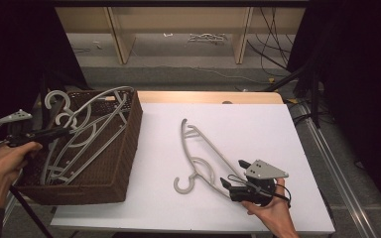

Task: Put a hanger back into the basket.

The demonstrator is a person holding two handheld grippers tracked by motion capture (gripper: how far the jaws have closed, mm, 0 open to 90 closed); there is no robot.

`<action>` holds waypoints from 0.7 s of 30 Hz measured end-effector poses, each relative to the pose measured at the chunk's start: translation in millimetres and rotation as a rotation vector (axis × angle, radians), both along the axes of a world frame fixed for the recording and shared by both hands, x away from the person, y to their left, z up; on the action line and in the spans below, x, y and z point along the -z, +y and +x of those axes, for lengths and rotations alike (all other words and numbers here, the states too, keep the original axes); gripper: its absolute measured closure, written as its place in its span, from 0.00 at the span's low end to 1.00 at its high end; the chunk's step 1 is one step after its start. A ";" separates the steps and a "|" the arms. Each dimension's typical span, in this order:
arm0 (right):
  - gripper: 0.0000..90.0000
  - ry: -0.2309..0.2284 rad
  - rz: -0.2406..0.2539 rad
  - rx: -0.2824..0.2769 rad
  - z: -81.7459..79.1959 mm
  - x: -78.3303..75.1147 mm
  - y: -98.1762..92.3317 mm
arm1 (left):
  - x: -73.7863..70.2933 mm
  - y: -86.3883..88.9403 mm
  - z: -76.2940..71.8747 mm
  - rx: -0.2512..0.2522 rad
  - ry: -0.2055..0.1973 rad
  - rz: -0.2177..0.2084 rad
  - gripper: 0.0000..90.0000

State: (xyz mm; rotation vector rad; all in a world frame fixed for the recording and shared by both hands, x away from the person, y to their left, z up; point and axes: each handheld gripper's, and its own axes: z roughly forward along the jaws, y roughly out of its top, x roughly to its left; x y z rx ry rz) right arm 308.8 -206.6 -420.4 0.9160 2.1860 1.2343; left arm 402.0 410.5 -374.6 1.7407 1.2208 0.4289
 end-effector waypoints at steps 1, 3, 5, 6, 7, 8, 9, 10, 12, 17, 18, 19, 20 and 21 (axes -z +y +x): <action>0.23 -0.001 -0.002 -0.001 -0.1 0.0 0.0 | 1.0 0.5 -0.3 0.000 0.002 -0.005 0.88; 0.23 0.000 -0.002 -0.001 -0.1 0.0 -0.1 | 2.0 2.4 -1.8 -0.001 0.007 -0.002 0.88; 0.23 -0.001 -0.003 0.000 0.1 0.0 -0.2 | 3.3 4.7 -2.7 -0.003 0.006 -0.007 0.88; 0.23 0.000 -0.004 0.000 0.1 0.1 -0.3 | 4.1 5.6 -2.8 -0.001 0.008 -0.007 0.88; 0.23 0.005 -0.010 0.002 0.0 0.1 -0.5 | 5.2 5.7 -2.8 -0.002 0.011 -0.009 0.88; 0.23 0.004 -0.004 0.001 0.3 0.6 -0.3 | 6.3 5.2 -2.7 -0.003 0.017 -0.004 0.88; 0.23 0.000 -0.006 0.001 0.5 0.6 -0.4 | 7.4 4.2 -2.0 0.000 0.024 0.003 0.88; 0.23 0.005 -0.009 0.003 0.1 0.1 -0.4 | 8.8 2.8 -1.0 0.005 0.030 0.003 0.88; 0.23 0.007 -0.013 0.002 -0.1 -0.1 -0.6 | 11.2 0.5 0.9 0.012 0.037 0.014 0.88; 0.23 0.007 -0.014 0.001 -0.1 -0.1 -0.7 | 18.2 -6.3 4.6 0.030 0.070 0.047 0.88; 0.23 0.009 -0.015 0.001 -0.2 0.0 -0.7 | 19.6 -7.2 5.3 0.033 0.077 0.054 0.88; 0.23 0.000 -0.009 -0.002 0.5 0.8 -0.5 | 21.2 -8.2 5.7 0.029 0.083 0.063 0.88; 0.23 0.004 -0.007 -0.002 0.4 0.8 -0.4 | 22.8 -9.0 6.2 0.035 0.097 0.070 0.88; 0.23 -0.001 -0.010 -0.003 0.7 0.9 -0.4 | 24.4 -9.6 6.5 0.042 0.107 0.079 0.88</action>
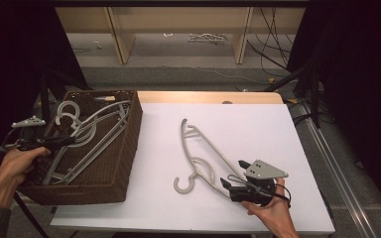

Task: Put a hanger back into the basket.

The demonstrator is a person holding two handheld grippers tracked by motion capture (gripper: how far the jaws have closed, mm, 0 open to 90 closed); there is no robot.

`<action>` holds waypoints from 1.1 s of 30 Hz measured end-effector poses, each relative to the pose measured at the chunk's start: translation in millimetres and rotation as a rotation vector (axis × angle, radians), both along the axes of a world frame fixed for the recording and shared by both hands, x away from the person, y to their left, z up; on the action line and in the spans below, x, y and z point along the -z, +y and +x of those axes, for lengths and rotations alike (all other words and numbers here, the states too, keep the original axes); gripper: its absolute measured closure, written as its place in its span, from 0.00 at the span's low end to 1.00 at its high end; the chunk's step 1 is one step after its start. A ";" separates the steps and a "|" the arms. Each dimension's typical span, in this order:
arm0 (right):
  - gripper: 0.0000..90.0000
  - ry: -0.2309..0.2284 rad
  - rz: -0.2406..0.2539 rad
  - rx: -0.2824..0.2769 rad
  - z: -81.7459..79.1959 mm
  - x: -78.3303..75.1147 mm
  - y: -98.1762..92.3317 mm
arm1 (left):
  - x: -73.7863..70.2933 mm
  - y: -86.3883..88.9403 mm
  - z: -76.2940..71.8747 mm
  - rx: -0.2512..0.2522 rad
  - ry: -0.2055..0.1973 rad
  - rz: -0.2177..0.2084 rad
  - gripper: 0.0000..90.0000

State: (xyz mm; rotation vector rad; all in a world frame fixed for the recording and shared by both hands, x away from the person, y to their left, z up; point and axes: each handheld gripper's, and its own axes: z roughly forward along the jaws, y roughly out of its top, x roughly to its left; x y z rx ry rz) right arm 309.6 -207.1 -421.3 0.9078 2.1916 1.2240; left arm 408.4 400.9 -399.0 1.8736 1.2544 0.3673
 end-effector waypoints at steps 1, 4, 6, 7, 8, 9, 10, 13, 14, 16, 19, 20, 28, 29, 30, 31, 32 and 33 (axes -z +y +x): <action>0.23 0.002 0.002 -0.001 -0.3 0.1 0.3 | 1.8 -2.1 0.2 -0.004 0.000 -0.007 0.88; 0.23 0.007 -0.001 -0.002 -0.1 0.2 0.3 | 5.9 -6.1 1.2 0.009 0.021 0.022 0.88; 0.23 0.007 -0.001 -0.002 -0.1 0.2 0.5 | 8.8 -6.8 2.0 0.007 0.030 0.030 0.88; 0.23 0.006 -0.003 -0.005 -0.3 0.2 0.6 | 10.1 -8.1 2.3 -0.014 0.029 0.020 0.88; 0.23 0.007 -0.002 -0.004 -0.4 0.2 0.6 | 10.7 -6.1 3.1 -0.009 0.042 0.039 0.88; 0.23 0.007 -0.002 -0.005 -0.2 0.3 0.6 | 12.4 -6.2 3.8 -0.026 0.046 0.048 0.87; 0.23 0.008 -0.002 -0.005 0.0 0.4 0.5 | 13.5 -5.8 4.4 -0.038 0.047 0.055 0.87; 0.23 0.006 -0.001 -0.004 0.0 0.6 0.5 | 15.4 -4.3 5.8 -0.066 0.052 0.064 0.87; 0.23 0.007 -0.001 -0.002 0.1 0.8 0.5 | 15.5 -4.5 5.7 -0.075 0.056 0.076 0.87; 0.23 0.008 -0.001 0.000 0.4 0.9 0.2 | 16.0 -5.5 5.8 -0.087 0.062 0.077 0.86; 0.23 0.009 -0.002 0.000 0.3 1.1 0.3 | 15.5 -5.3 5.5 -0.115 0.054 0.095 0.85; 0.23 0.013 -0.003 -0.002 0.3 1.0 0.2 | 14.6 -3.9 5.2 -0.130 0.056 0.102 0.83; 0.23 0.013 0.000 0.000 0.8 1.1 0.4 | 0.8 5.1 -3.6 -0.185 -0.003 0.051 0.75; 0.23 0.015 -0.001 -0.001 0.7 1.2 0.4 | -1.6 4.6 -5.0 -0.184 -0.005 0.046 0.74; 0.23 0.015 -0.004 -0.001 0.7 1.4 0.4 | -4.4 3.7 -6.5 -0.181 -0.015 0.047 0.73; 0.23 0.015 -0.002 0.000 0.8 1.6 0.4 | -5.8 2.6 -7.5 -0.182 -0.024 0.041 0.71; 0.23 0.016 0.000 -0.001 0.9 1.5 0.3 | -8.4 0.8 -9.0 -0.179 -0.030 0.036 0.70; 0.23 0.019 -0.004 0.002 0.7 0.9 0.1 | -11.0 -1.0 -10.7 -0.174 -0.037 0.036 0.68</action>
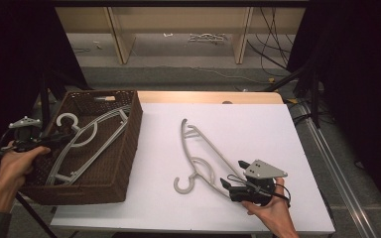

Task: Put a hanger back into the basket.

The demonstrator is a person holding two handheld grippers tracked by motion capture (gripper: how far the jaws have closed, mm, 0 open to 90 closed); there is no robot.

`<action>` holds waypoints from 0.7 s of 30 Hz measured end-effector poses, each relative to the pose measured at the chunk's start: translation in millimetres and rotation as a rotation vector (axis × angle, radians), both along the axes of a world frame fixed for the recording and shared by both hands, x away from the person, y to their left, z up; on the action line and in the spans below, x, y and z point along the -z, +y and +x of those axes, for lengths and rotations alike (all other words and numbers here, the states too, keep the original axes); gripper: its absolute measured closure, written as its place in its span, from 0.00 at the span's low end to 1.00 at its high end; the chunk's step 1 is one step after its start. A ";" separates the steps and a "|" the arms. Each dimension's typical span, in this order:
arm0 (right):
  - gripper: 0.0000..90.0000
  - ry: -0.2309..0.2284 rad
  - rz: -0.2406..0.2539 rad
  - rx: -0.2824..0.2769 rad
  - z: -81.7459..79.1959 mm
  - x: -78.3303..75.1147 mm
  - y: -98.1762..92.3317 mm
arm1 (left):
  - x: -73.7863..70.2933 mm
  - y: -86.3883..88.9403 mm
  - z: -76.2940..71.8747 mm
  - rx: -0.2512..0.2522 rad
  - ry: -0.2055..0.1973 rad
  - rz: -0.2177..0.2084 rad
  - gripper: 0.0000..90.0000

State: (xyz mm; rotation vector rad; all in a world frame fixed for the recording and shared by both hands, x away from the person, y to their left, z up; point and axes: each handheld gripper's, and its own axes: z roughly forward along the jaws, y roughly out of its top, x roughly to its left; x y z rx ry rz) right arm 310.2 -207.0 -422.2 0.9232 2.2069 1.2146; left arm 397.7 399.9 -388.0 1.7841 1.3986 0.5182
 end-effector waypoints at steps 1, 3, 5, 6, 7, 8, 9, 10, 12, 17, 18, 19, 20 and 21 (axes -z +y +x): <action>0.23 0.000 -0.003 0.000 -0.2 -0.3 -0.1 | -2.5 -3.3 -1.6 -0.005 -0.012 -0.001 0.66; 0.22 -0.004 0.004 -0.001 0.4 0.7 0.1 | -7.1 -9.0 -5.1 -0.005 -0.027 -0.005 0.62; 0.22 -0.005 0.006 0.000 0.5 0.8 0.1 | -11.2 -15.4 -9.5 -0.007 -0.045 -0.024 0.58; 0.22 -0.005 0.006 -0.001 0.3 0.6 0.1 | -13.2 -18.6 -12.0 0.003 -0.057 -0.038 0.57; 0.22 -0.002 0.000 0.000 -0.1 0.2 -0.1 | -15.5 -23.3 -15.5 0.006 -0.066 -0.047 0.56; 0.22 -0.005 0.005 -0.001 0.1 0.7 0.1 | -16.7 -26.3 -17.6 0.006 -0.074 -0.050 0.53; 0.22 -0.005 0.003 -0.002 0.4 0.8 0.1 | -18.4 -30.2 -20.0 0.011 -0.082 -0.053 0.51; 0.22 -0.004 0.002 -0.001 0.4 0.9 0.1 | -19.9 -34.4 -22.5 0.015 -0.087 -0.065 0.49; 0.22 -0.004 0.003 -0.002 0.2 0.7 0.2 | -24.0 -42.7 -28.3 0.019 -0.110 -0.084 0.45; 0.22 -0.003 0.000 -0.004 0.1 0.8 0.7 | -33.7 -66.0 -42.5 0.085 -0.155 -0.121 0.40; 0.22 0.000 -0.003 -0.007 0.3 1.0 1.0 | -34.6 -70.2 -44.6 0.091 -0.160 -0.123 0.37; 0.22 0.000 -0.003 -0.006 0.2 1.2 1.0 | -35.8 -75.7 -47.6 0.102 -0.169 -0.124 0.36; 0.22 0.004 0.000 -0.007 0.1 1.4 1.2 | -37.5 -82.7 -51.4 0.118 -0.174 -0.124 0.33; 0.22 0.001 -0.001 -0.005 0.0 1.7 1.4 | -38.4 -88.6 -54.3 0.134 -0.183 -0.132 0.30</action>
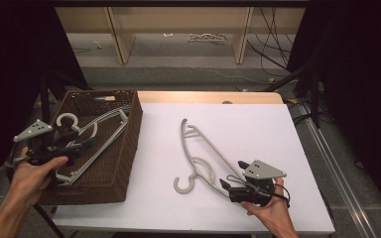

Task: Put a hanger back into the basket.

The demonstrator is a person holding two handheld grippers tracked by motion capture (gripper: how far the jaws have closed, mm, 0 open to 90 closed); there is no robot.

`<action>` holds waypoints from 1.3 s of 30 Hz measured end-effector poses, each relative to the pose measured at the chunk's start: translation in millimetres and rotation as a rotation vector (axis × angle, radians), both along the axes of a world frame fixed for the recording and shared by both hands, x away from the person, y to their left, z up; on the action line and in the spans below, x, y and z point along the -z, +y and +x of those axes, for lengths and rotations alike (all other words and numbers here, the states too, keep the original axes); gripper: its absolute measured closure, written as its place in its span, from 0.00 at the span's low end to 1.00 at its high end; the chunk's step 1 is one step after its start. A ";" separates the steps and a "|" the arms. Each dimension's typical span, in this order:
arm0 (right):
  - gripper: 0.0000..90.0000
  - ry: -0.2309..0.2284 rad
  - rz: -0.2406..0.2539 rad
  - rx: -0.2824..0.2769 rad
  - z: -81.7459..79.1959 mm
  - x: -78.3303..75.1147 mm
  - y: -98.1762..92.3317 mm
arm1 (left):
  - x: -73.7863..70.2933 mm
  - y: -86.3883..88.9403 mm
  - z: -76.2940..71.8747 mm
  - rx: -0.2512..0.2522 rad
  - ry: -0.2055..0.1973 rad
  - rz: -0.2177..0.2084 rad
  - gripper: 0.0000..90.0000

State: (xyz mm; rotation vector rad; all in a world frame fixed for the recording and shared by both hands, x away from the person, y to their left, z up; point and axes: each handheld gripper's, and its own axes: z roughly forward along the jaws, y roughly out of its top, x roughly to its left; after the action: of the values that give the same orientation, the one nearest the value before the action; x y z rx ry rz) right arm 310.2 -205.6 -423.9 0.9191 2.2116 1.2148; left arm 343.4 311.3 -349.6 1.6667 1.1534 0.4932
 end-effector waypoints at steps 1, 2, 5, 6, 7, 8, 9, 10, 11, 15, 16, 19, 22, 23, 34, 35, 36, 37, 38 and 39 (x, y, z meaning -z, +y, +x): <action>0.21 0.009 0.002 -0.002 -0.3 0.1 0.3 | -0.4 -4.6 -2.4 0.007 -0.008 -0.001 0.28; 0.21 0.009 0.003 -0.003 -0.4 0.1 0.4 | -1.0 -12.4 -6.0 0.021 -0.013 0.002 0.25; 0.21 0.003 0.001 -0.001 0.1 0.3 0.2 | -0.2 -28.8 -13.0 0.072 -0.024 -0.006 0.19; 0.21 -0.001 0.001 0.000 0.1 0.4 0.1 | 0.3 -34.4 -15.4 0.089 -0.023 -0.005 0.19; 0.21 0.000 0.001 0.000 0.0 0.5 0.2 | 1.7 -40.3 -17.6 0.101 -0.033 -0.013 0.18; 0.21 0.010 0.002 -0.002 -0.4 0.5 0.6 | 3.6 -47.2 -20.7 0.114 -0.040 -0.016 0.18; 0.21 0.013 0.003 -0.004 -0.4 0.9 1.0 | 4.8 -51.2 -22.3 0.129 -0.044 -0.019 0.18; 0.21 0.018 0.003 -0.002 -0.7 1.1 1.4 | 6.4 -56.4 -24.6 0.142 -0.051 -0.023 0.18; 0.21 0.018 0.002 -0.008 -0.6 1.6 1.6 | 7.8 -61.4 -27.0 0.146 -0.057 -0.028 0.19; 0.21 0.008 -0.002 -0.005 -0.4 2.5 2.2 | 13.1 -78.6 -33.4 0.186 -0.080 -0.027 0.19; 0.21 0.009 -0.004 -0.005 -0.4 2.6 2.1 | 14.4 -82.5 -34.8 0.189 -0.070 -0.023 0.19; 0.21 0.012 0.000 -0.005 -0.9 2.3 2.1 | 19.3 -91.7 -37.2 0.209 -0.085 -0.024 0.19; 0.21 0.014 -0.001 -0.004 -0.9 2.4 2.1 | 23.8 -98.0 -39.2 0.206 -0.101 -0.026 0.19; 0.21 0.013 0.000 -0.005 -1.0 2.5 2.2 | 25.4 -99.9 -39.9 0.206 -0.100 -0.033 0.19; 0.18 0.024 -0.013 -0.018 -0.6 4.9 4.3 | 46.6 -115.1 -46.7 0.261 -0.170 -0.025 0.19; 0.18 0.026 -0.013 -0.020 -0.4 5.3 4.4 | 48.3 -116.0 -46.9 0.266 -0.179 -0.025 0.19; 0.18 0.025 -0.016 -0.023 -0.1 5.7 4.4 | 50.0 -117.0 -48.1 0.262 -0.179 -0.020 0.19; 0.18 0.031 -0.014 -0.029 -0.2 6.1 4.6 | 52.1 -117.8 -48.1 0.265 -0.181 -0.029 0.19; 0.18 0.032 -0.011 -0.033 -0.6 6.1 4.6 | 53.6 -118.1 -48.7 0.261 -0.178 -0.035 0.18; 0.18 0.022 -0.009 -0.033 -0.4 6.0 4.2 | 55.4 -118.3 -49.1 0.255 -0.181 -0.041 0.18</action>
State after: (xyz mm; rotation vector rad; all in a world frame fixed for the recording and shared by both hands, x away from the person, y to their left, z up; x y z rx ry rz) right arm 309.8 -201.4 -429.9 0.9001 2.2564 1.2145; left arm 294.3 193.0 -405.0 1.6677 0.8010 0.4449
